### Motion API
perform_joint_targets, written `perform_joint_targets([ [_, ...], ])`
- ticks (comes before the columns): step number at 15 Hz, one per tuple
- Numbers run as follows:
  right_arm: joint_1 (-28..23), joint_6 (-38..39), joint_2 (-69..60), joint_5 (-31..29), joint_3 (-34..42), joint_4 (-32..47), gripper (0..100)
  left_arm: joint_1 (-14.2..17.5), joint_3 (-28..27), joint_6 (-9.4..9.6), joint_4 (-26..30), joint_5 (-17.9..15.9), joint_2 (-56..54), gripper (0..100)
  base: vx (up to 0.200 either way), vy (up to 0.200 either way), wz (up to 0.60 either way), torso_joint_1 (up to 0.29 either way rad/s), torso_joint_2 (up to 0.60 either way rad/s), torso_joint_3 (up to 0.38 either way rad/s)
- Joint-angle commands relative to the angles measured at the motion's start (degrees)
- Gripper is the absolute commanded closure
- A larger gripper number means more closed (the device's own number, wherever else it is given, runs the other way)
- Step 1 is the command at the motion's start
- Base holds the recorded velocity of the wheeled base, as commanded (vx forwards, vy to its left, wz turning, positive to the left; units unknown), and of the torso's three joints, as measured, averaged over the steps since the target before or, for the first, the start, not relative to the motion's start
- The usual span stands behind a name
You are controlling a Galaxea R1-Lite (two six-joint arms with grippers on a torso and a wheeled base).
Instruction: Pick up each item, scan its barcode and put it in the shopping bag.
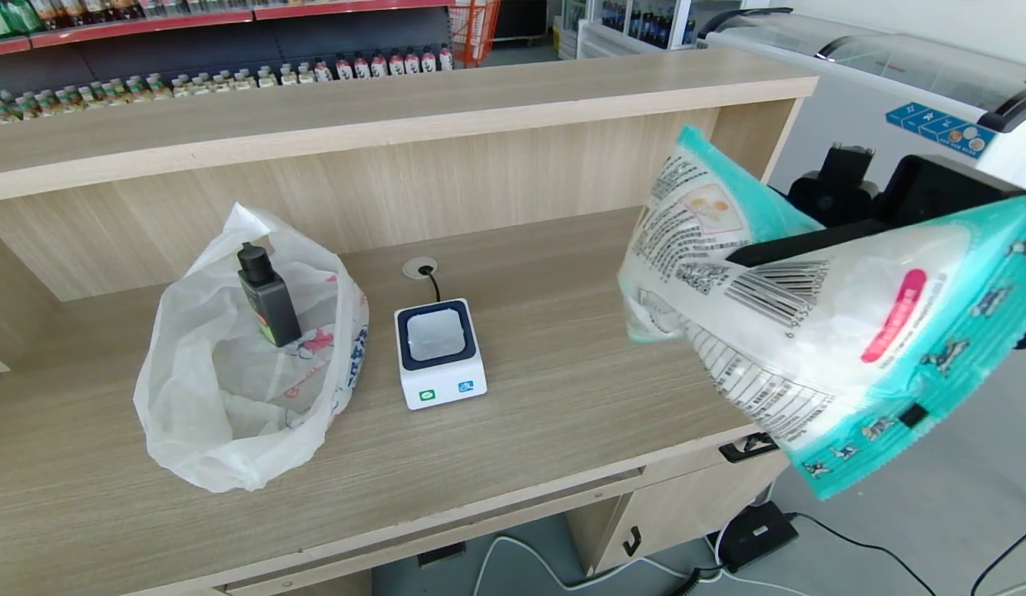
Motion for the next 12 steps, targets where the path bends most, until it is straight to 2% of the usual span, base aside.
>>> perform_joint_targets([
  [1,-0.5,-0.5,1.1,0.4,1.1,-0.3,100,0.0,0.0,-0.01,0.0,0.0,0.0,0,0.0,0.0,0.0,0.0,0.0,0.0],
  [3,-3.0,-8.5,2.0,10.2,1.6,-0.8,100,0.0,0.0,-0.01,0.0,0.0,0.0,0,0.0,0.0,0.0,0.0,0.0,0.0],
  [6,-6.0,-8.6,2.3,16.7,2.4,-3.4,100,0.0,0.0,-0.01,0.0,0.0,0.0,0,0.0,0.0,0.0,0.0,0.0,0.0],
  [12,-6.0,-8.6,4.6,19.6,2.1,-13.0,100,0.0,0.0,-0.01,0.0,0.0,0.0,0,0.0,0.0,0.0,0.0,0.0,0.0],
])
